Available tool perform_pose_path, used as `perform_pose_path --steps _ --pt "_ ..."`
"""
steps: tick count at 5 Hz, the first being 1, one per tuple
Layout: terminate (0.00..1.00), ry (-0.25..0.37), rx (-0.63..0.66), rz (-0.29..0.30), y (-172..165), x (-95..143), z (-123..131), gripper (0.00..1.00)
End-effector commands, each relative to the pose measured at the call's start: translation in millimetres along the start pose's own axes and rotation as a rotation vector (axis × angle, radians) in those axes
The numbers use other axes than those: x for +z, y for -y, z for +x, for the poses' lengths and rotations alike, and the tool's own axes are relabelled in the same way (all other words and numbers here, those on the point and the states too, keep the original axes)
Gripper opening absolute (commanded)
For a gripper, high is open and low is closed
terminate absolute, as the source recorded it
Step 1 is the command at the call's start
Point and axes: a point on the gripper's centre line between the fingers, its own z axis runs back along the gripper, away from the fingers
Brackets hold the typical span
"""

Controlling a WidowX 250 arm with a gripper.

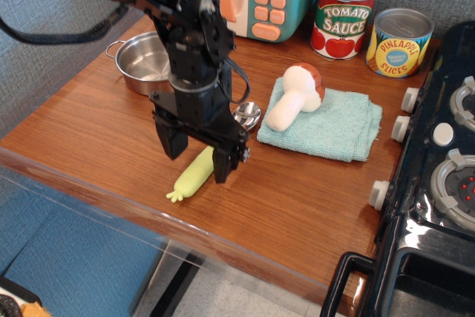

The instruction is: MOVE THE SPATULA SLIGHTLY TOWARDS THE LEFT SIDE.

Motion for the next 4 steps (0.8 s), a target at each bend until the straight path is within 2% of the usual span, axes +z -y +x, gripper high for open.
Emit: perform_pose_path --steps 1,2,4 --pt "0.0 -0.022 0.037 0.041 -1.0 -11.6 2.7 1.0" --pt "0.0 -0.022 0.037 0.046 -1.6 -13.8 1.5 0.0" --pt "0.0 -0.004 0.038 0.055 -4.1 -4.1 0.2 0.0"
